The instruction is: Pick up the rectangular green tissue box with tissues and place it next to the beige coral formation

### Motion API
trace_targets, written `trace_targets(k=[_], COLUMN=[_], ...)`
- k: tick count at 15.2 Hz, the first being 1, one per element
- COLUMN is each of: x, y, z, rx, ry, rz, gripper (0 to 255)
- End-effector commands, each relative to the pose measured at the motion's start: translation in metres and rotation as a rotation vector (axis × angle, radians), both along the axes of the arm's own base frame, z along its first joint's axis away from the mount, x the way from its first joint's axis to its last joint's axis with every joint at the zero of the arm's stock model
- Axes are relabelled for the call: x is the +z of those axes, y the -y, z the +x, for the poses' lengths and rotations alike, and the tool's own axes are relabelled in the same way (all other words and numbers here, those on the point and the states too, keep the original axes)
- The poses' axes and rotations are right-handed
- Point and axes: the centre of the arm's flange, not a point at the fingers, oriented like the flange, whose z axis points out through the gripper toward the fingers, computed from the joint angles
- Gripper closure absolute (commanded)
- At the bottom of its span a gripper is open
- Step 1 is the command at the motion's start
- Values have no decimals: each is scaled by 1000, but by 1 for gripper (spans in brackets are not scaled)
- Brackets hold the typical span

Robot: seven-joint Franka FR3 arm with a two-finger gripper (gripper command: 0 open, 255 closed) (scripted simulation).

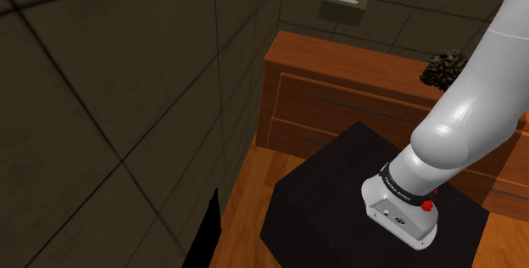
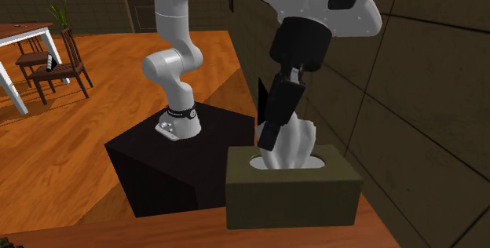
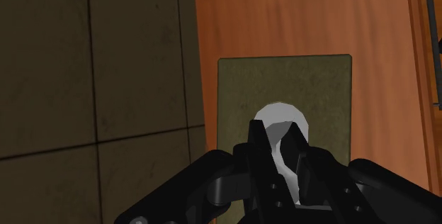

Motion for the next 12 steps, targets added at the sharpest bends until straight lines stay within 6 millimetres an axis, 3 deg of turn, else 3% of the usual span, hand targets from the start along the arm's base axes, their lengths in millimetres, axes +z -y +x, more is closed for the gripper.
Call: trace_targets(k=[1, 5, 12], x=[11, 28, 29], y=[0, 0, 74], z=[0, 0, -56], rx=[0, 0, 0], ry=[0, 0, 0], rz=[0, 0, 0], gripper=[255, 255, 255])
